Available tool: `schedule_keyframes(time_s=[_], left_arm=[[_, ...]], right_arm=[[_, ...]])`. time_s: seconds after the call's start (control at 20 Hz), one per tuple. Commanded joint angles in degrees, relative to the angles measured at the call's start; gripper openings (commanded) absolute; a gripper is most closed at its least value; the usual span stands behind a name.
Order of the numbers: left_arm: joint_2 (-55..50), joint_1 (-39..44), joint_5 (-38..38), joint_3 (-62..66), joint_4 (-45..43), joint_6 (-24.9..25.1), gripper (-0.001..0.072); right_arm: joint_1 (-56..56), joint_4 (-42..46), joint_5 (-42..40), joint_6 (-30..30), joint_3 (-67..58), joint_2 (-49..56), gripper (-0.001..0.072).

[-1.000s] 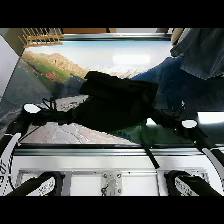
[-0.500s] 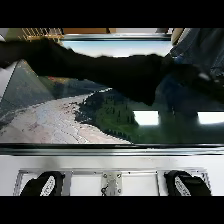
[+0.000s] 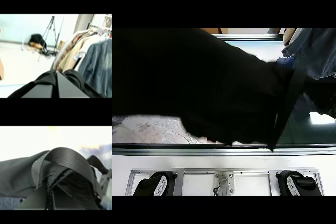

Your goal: Fold the clothes and pants, and hang the long-sleeved shirts on hangers.

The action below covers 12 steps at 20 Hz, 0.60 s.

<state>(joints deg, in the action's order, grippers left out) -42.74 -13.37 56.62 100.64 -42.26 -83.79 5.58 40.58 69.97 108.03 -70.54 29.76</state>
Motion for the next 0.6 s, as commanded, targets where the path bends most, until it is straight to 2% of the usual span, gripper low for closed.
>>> schedule_keyframes(time_s=[0.0, 0.15, 0.3, 0.4, 0.55], left_arm=[[-8.6, 0.3, 5.0, 0.6, -0.2, -1.6, 0.0008], [-21.6, 5.3, 5.9, 0.6, -0.2, -1.6, 0.0008], [-34.6, 10.5, 2.5, 0.6, -0.1, -1.6, 0.0008], [-41.6, 12.9, -1.0, 0.6, 0.1, -1.6, 0.0008], [-48.5, 15.1, -4.1, 0.8, 0.3, -1.6, 0.0008]], right_arm=[[0.0, 6.4, 12.7, 10.8, 0.9, 1.1, 0.0014], [0.0, 8.5, 13.8, 10.9, 3.6, 5.6, 0.0014], [-0.1, 12.8, 11.5, 6.5, 4.9, 13.9, 0.0014], [-0.1, 13.9, 6.8, 2.1, 4.9, 20.3, 0.0014], [-0.1, 13.6, -1.5, -0.9, 4.9, 30.0, 0.0014]])
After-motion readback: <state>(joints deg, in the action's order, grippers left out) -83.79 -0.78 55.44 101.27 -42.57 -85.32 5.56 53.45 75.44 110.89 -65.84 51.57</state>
